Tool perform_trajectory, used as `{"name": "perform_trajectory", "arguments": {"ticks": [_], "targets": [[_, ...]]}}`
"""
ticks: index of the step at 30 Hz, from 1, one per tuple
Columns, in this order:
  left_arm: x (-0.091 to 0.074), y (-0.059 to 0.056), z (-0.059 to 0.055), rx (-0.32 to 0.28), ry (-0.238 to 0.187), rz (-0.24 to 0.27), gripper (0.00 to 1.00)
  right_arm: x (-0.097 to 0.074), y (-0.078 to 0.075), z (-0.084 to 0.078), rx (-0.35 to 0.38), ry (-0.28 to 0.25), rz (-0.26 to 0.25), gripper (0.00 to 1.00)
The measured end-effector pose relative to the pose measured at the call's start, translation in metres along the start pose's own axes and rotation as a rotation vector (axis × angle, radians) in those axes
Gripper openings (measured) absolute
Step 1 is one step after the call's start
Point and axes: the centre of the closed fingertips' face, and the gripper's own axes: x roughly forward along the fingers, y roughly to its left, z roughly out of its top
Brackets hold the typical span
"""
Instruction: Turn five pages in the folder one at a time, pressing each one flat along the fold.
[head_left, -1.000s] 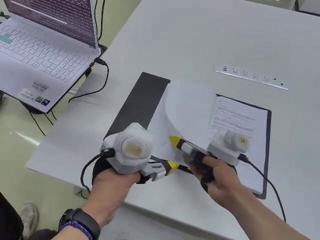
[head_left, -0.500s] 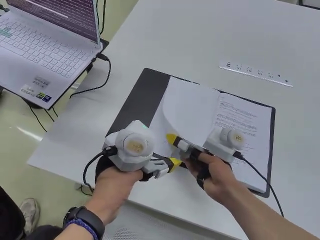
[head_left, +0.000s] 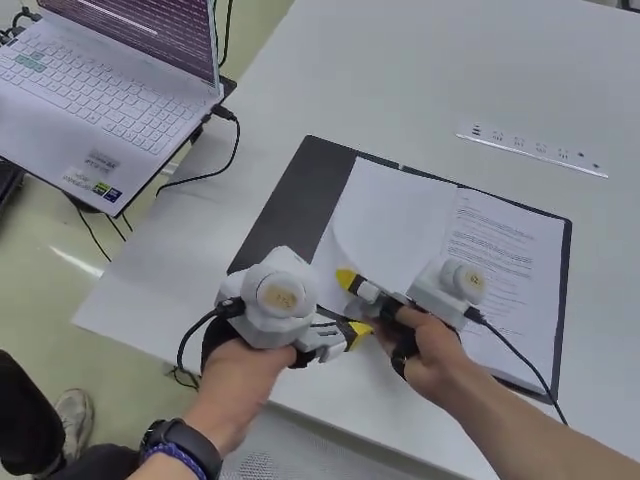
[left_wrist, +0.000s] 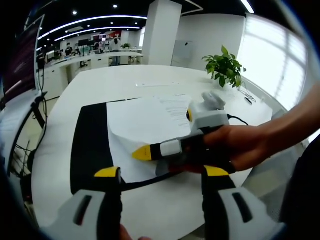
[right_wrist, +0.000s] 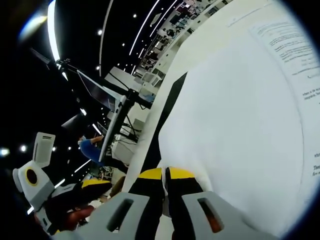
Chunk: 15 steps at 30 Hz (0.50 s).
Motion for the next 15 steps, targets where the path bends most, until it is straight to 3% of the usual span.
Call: {"name": "perform_trajectory", "arguments": {"ticks": [6,9,15], "targets": [[-0.001,0.002,-0.001,-0.004,0.001,0.011,0.65,0.011,-0.002,-0.018,-0.062,0.051,-0.006,0.04],[-0.002,0.003,0.001,-0.005,-0.002,0.015,0.65,0.009,-0.004,-0.015,0.008,0.013,-0.010,0.00],[-0.003,0.005,0.002,-0.008,-0.004,0.020,0.64,0.010,-0.002,-0.015,-0.010,0.018,0.001,0.03]]}}
